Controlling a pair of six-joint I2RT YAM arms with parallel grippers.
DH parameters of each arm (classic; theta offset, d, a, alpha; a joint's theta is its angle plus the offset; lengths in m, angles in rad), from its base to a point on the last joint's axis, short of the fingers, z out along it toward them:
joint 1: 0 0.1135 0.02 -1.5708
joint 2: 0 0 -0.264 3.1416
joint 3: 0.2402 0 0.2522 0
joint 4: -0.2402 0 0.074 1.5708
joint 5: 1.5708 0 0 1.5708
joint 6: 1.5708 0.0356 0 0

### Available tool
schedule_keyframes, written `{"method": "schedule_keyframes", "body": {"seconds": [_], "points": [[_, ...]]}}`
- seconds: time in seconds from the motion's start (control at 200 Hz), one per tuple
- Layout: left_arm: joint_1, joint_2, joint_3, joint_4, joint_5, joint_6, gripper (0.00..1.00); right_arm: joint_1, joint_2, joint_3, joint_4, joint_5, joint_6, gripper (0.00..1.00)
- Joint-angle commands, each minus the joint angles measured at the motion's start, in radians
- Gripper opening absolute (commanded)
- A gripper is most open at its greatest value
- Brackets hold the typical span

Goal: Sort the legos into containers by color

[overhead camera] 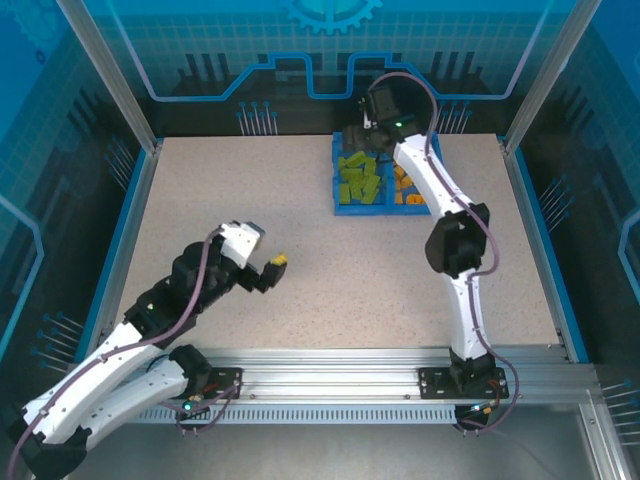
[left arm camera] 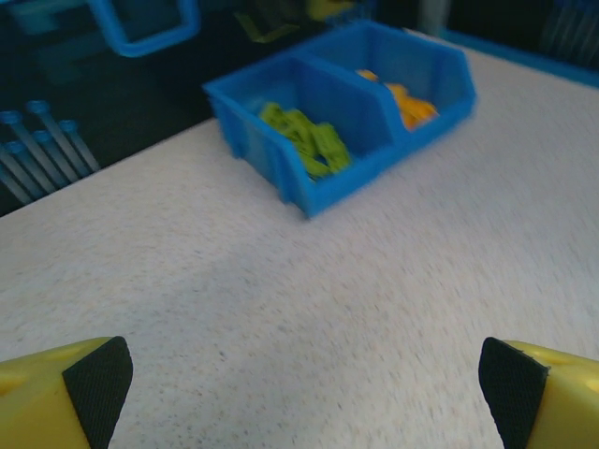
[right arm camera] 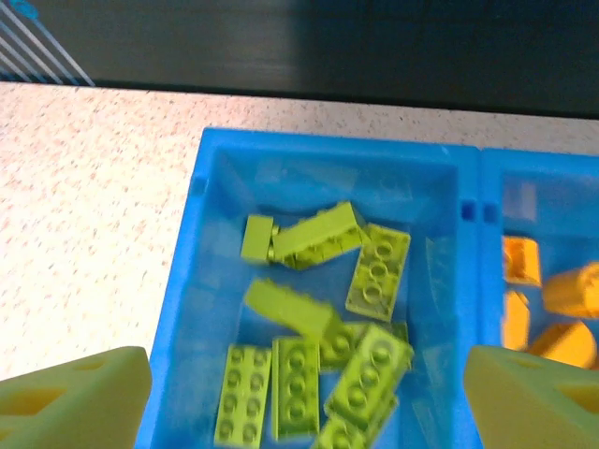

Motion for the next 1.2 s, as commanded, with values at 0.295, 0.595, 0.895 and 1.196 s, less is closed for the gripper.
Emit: {"method": "schedule_keyframes", "body": {"seconds": [0.295, 0.595, 0.895, 1.196], "points": [[0.194, 0.033, -0.304, 0.392, -0.416, -0.104, 0.99, 0.003, -1.008, -1.234, 0.428, 0.139, -0.077, 1.00], [0.429, 0.151, -0.460, 0.658, -0.158, -0.010, 0.99, -0.155, -1.347, -2.008, 1.170, 0.255, -0.185, 1.00], [0.546, 0.533, -0.464, 1.045, 0.025, -0.030, 0.99, -0.264, -0.822, -1.929, 1.576, 0.085, -0.238, 1.00], [0.649, 0.836, -0.310, 1.068, 0.218, -0.084, 0.99, -0.274, -0.720, -1.890, 1.598, 0.029, -0.257, 1.00]]}}
